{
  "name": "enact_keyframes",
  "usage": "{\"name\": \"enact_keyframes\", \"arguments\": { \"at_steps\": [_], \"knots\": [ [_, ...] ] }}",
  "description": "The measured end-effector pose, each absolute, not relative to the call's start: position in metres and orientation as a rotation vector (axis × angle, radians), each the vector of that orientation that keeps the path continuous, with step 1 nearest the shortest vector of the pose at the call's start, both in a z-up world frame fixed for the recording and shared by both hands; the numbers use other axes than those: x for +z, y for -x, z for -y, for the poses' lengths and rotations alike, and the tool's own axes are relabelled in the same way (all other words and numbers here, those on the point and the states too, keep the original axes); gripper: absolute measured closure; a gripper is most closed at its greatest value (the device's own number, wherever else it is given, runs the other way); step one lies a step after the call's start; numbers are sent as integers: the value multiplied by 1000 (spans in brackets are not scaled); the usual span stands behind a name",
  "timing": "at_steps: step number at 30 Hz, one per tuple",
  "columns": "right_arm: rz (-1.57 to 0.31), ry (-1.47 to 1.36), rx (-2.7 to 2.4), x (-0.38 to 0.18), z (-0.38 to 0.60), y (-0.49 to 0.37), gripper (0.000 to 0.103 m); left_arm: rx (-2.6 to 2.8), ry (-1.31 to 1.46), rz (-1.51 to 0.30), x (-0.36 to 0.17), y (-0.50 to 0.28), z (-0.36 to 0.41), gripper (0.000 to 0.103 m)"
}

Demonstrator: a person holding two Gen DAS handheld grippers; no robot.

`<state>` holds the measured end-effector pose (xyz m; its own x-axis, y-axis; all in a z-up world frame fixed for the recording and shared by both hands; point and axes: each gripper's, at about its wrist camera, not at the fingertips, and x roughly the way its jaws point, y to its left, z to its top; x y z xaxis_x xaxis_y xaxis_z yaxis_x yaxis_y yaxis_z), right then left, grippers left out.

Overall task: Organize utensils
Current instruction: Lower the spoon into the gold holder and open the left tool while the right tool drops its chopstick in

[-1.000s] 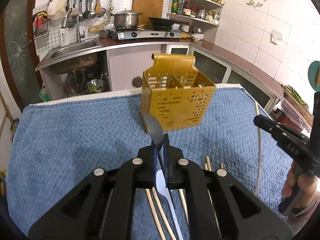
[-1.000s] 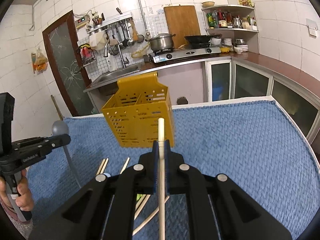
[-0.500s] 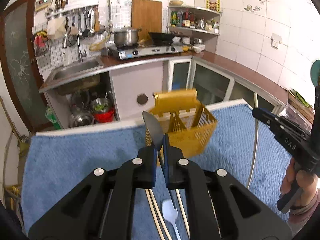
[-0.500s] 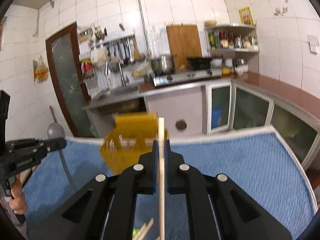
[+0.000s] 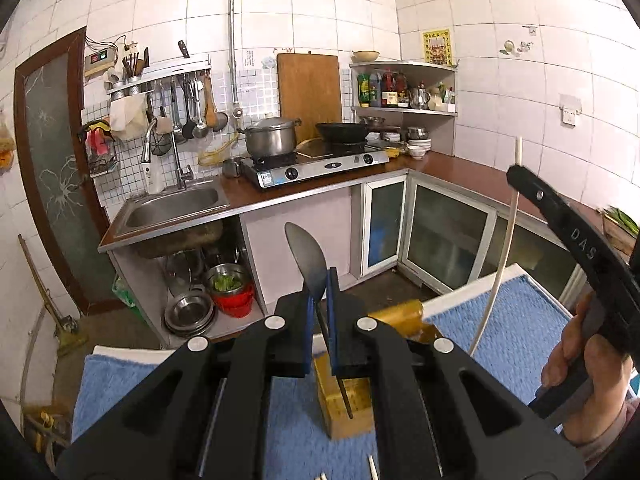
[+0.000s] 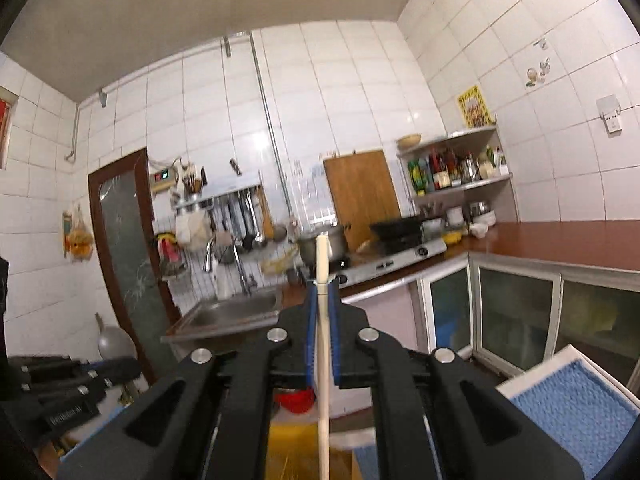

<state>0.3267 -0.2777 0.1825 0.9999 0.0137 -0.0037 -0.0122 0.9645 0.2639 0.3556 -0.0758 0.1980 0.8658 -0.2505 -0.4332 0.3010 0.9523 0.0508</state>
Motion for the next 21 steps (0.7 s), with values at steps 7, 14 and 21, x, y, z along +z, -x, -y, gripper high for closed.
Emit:
{"name": "enact_keyframes", "arguments": {
  "at_steps": [7,14,21],
  "knots": [
    [-21,-210,24,150,268,-358,97,-296,-122,-494,144,-394,92,99],
    [-116,-183,42,99,266,-367,97,-313,-108,-560,96,-404,90,99],
    [-188,-159,50,74,263,-364,97,-301,-90,-582,81,-398,85,99]
  ]
}}
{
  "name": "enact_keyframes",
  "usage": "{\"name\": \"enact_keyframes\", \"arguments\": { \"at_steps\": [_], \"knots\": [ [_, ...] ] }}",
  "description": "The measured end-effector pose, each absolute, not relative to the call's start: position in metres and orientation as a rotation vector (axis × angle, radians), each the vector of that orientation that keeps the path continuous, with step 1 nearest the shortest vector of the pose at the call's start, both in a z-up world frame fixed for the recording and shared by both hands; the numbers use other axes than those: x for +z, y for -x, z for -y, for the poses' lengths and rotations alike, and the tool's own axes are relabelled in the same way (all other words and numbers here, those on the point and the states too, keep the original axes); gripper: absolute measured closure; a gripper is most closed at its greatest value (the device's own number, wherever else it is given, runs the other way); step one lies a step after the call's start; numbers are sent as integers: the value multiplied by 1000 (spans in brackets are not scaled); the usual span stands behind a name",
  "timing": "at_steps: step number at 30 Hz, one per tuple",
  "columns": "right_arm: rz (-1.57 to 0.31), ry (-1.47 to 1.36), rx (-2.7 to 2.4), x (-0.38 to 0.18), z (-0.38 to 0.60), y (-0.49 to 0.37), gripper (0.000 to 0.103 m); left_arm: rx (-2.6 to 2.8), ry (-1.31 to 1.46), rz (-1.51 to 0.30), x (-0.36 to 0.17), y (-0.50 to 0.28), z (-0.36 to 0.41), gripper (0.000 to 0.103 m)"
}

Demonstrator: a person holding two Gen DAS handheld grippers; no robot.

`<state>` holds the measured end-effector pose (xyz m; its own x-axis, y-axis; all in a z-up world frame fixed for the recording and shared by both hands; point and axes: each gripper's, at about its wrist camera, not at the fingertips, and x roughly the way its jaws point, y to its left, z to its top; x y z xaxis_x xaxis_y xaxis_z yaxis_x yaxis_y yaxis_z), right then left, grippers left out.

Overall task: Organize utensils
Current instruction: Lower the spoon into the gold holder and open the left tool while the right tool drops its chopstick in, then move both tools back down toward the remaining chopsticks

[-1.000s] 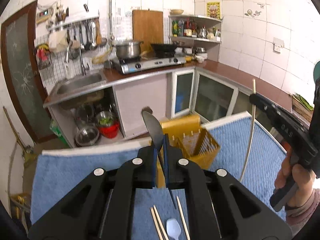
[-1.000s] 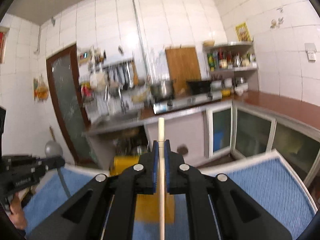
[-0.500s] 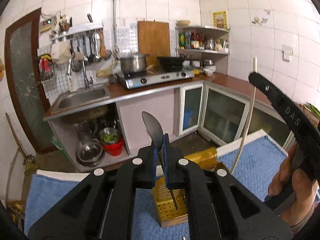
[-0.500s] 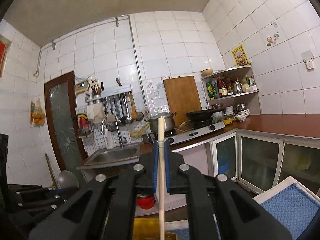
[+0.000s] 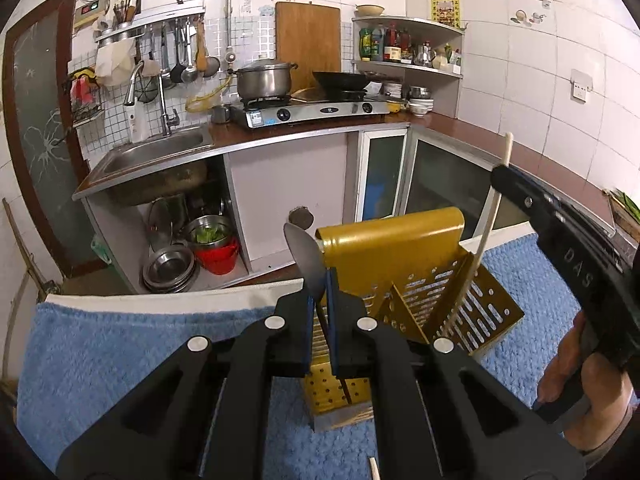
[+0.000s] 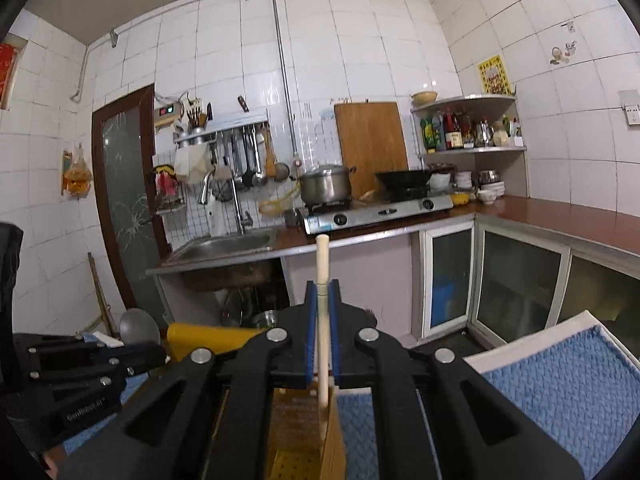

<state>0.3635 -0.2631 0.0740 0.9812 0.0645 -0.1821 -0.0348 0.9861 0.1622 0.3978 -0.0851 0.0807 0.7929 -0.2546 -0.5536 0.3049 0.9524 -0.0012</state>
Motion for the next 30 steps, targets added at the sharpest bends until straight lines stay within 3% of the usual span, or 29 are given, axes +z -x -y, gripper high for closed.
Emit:
{"name": "enact_keyframes", "arguments": {
  "at_steps": [1,3,4,5,6,7,10,13,16,22,30],
  "knots": [
    [-199,-156,55,73,262,-363,96,-301,-90,-587,81,-396,84,94],
    [-235,-156,65,72,262,-363,94,-292,-88,-591,81,-391,81,74],
    [-259,-160,65,73,263,-362,88,-282,-81,-583,84,-386,77,55],
    [-273,-166,64,73,264,-361,66,-271,-72,-569,89,-380,73,40],
    [-286,-189,66,75,268,-357,48,-265,-61,-556,93,-374,68,36],
    [-284,-210,68,79,272,-350,47,-268,-44,-551,99,-367,63,33],
    [-301,-194,39,86,277,-333,47,-271,-18,-580,108,-351,47,31],
    [-338,-172,-1,90,280,-314,47,-228,-18,-597,110,-331,32,17],
    [-376,-154,-40,91,280,-292,47,-208,-11,-600,107,-312,18,11],
    [-436,-142,-75,78,276,-252,42,-190,12,-627,92,-278,-1,5],
    [-496,-141,-64,54,259,-214,37,-190,-21,-683,60,-245,-5,5]
  ]
}}
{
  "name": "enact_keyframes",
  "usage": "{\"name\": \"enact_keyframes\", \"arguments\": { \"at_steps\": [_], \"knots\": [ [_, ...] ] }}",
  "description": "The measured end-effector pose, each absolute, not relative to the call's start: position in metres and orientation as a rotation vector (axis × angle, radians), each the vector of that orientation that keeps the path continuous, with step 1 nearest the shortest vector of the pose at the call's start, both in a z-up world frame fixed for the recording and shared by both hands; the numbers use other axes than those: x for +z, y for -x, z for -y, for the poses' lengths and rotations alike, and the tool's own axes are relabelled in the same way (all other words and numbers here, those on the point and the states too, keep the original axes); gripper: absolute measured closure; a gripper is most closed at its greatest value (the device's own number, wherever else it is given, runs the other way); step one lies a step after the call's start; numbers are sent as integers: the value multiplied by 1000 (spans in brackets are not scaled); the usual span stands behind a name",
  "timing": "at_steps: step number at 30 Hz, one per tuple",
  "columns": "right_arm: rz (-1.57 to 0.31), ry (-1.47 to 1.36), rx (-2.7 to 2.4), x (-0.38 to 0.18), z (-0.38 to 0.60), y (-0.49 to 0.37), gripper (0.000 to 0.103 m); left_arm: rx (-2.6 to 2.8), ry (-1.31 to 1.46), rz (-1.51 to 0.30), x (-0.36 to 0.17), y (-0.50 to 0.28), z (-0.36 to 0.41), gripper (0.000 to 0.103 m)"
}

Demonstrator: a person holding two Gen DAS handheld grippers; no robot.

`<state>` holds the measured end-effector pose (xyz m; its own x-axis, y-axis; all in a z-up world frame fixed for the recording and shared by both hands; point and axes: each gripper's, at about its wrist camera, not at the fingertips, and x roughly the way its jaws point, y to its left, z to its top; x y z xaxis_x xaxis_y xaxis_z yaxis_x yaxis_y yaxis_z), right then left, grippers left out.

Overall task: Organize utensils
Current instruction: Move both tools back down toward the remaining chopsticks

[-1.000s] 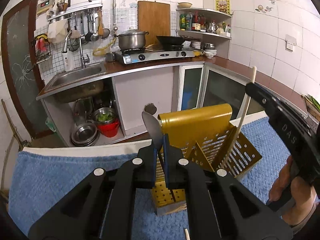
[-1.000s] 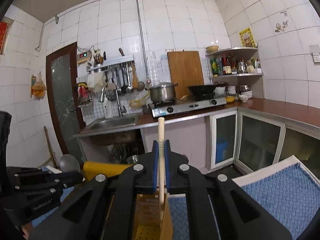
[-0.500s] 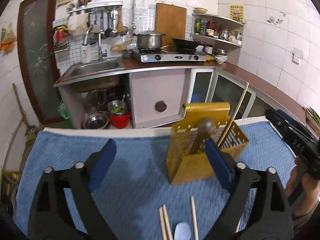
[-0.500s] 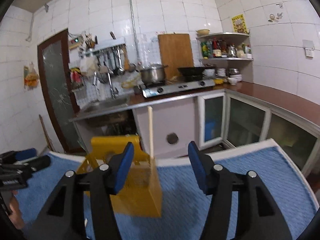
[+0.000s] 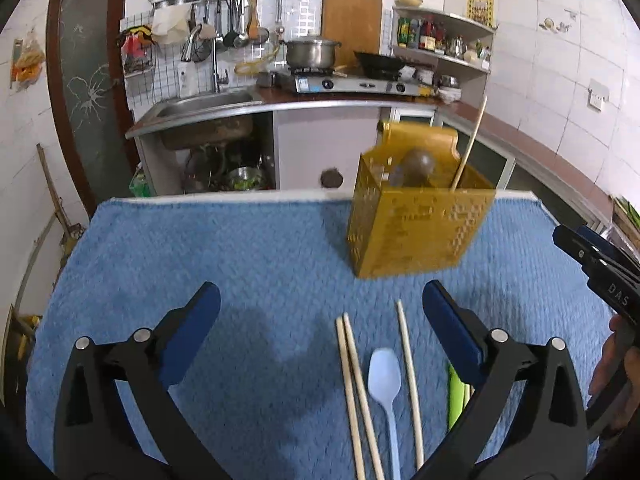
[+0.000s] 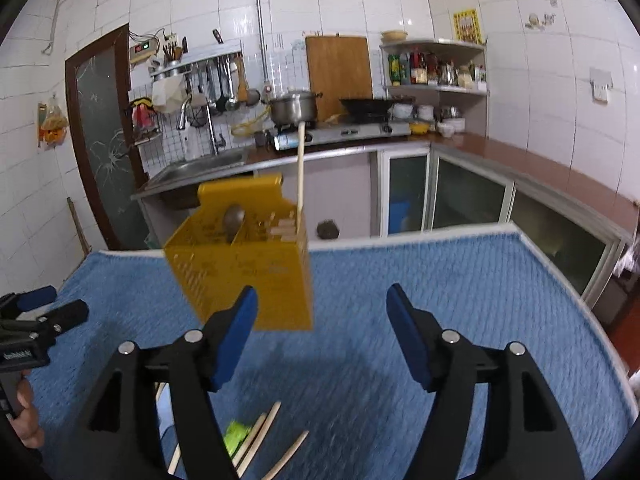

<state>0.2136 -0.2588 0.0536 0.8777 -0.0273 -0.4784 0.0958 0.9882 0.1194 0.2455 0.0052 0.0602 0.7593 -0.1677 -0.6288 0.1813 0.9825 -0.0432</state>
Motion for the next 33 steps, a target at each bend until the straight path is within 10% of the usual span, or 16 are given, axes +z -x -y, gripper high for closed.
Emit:
{"name": "enact_keyframes", "arguments": {
  "at_steps": [33],
  "knots": [
    [-740,-108,-154,-38,230,-203,37,-171,-46,-765,-6,-233,-4,13]
  ]
}}
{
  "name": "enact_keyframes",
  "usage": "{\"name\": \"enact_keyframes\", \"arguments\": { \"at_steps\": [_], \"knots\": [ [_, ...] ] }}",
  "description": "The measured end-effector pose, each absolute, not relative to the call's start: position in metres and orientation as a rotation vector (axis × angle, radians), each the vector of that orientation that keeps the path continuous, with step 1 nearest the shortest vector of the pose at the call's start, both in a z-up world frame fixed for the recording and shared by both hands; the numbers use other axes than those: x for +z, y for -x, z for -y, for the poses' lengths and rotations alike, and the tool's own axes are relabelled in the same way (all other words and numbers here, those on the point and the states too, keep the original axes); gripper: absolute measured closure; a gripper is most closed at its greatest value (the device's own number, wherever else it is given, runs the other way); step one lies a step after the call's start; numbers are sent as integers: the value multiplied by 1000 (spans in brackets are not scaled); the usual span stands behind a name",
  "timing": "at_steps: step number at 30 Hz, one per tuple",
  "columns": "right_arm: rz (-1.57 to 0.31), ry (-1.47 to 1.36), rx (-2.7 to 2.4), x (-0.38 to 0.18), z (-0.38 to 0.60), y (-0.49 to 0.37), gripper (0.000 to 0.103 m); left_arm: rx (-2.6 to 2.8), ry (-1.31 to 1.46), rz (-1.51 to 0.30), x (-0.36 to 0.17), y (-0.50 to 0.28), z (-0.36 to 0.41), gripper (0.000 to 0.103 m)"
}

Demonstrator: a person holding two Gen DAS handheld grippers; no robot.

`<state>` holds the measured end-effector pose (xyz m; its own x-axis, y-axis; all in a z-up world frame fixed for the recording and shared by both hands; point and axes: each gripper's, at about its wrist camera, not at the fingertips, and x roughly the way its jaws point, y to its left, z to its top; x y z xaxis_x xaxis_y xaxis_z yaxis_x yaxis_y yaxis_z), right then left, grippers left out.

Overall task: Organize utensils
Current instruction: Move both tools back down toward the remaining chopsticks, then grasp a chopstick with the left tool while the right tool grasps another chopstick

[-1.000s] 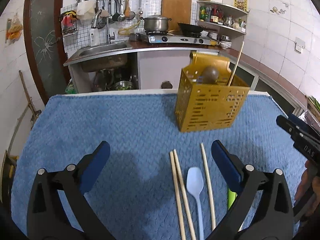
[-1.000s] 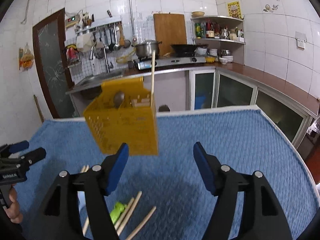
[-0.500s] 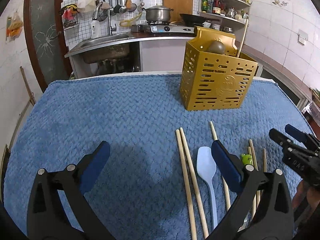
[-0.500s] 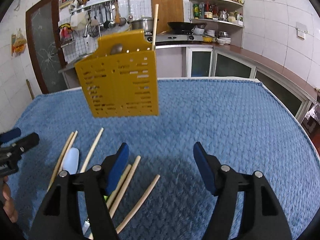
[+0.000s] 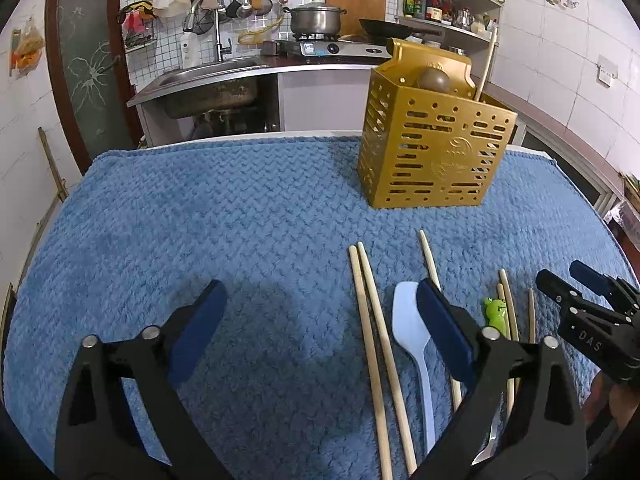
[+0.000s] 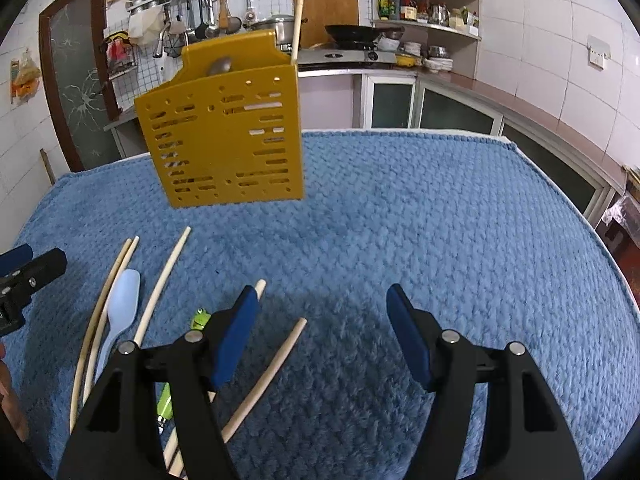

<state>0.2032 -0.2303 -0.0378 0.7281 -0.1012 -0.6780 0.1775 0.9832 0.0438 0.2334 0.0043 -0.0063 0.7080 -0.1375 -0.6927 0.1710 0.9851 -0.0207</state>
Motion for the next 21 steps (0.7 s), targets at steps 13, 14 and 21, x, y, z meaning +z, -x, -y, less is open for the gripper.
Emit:
{"name": "enact_keyframes", "arguments": {
  "at_steps": [13,14,21],
  "knots": [
    [-860,-136,-150,-53,228,-220,61,-203,-48,-856,-24,-250,3,43],
    [-872,-141,-149,-54,228,-220,64,-208,-46,-865,-25,-252,4,45],
    [-918,-129,-174,-59,223,-220,66,-239,-49,-935,-39,-261,11,65]
  ]
}}
